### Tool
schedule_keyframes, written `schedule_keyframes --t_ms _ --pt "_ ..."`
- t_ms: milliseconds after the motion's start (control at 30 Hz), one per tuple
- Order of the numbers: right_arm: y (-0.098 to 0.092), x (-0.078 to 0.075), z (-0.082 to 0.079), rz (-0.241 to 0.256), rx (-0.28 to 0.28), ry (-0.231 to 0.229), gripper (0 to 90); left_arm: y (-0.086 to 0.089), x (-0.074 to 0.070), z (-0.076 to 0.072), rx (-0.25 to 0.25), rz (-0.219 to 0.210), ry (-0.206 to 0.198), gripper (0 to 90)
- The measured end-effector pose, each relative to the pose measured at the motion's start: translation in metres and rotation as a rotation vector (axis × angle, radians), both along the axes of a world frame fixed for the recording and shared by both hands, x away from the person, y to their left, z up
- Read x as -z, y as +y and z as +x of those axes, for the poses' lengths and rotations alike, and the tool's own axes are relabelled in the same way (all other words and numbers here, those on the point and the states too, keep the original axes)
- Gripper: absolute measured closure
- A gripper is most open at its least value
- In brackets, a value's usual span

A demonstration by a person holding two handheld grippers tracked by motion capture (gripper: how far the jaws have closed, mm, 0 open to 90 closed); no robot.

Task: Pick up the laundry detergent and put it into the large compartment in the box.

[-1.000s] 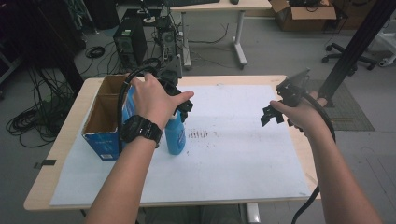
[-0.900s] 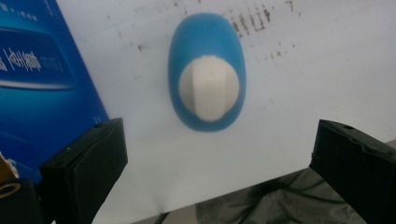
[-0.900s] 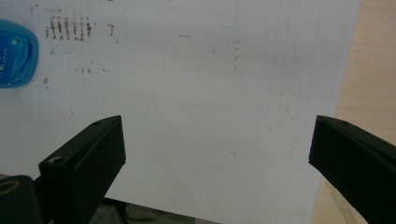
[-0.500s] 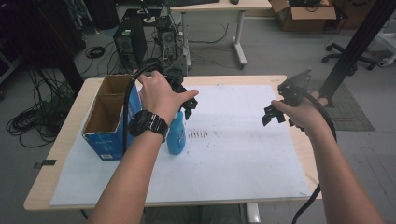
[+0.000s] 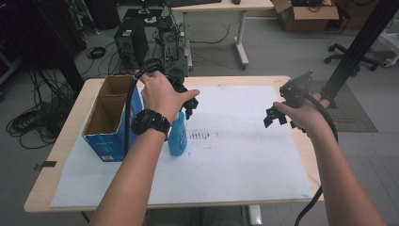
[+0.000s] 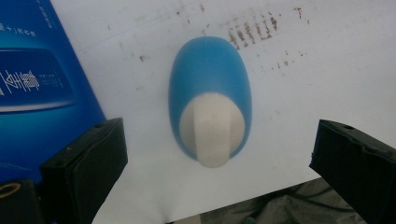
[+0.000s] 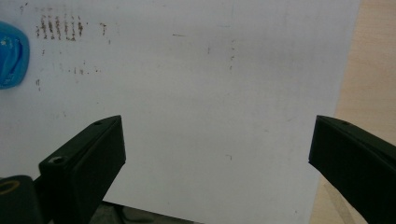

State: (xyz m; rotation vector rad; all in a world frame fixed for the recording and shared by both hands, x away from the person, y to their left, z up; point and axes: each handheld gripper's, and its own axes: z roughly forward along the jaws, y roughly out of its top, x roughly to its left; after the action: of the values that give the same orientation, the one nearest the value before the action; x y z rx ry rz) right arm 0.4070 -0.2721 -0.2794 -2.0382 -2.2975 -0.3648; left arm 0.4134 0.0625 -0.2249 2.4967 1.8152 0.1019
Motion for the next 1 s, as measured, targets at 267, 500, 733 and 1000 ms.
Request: schedule_keyframes --t_ms 267,500,733,1000 --pt "-0.001 0.002 0.001 0.000 -0.004 0.002 3.7 -0.002 0.008 0.004 -0.001 0.009 0.008 4.0" --pt "-0.003 0.006 0.001 0.003 0.000 0.010 3.7 -0.002 0.016 0.005 -0.002 0.013 0.022 4.0" --pt "-0.003 0.012 0.002 0.005 0.000 0.016 3.7 -0.002 0.025 0.007 -0.017 0.015 0.026 3.9" --pt "-0.006 0.016 0.001 0.009 0.003 0.016 3.7 -0.002 0.034 0.009 -0.031 0.007 0.029 4.2"
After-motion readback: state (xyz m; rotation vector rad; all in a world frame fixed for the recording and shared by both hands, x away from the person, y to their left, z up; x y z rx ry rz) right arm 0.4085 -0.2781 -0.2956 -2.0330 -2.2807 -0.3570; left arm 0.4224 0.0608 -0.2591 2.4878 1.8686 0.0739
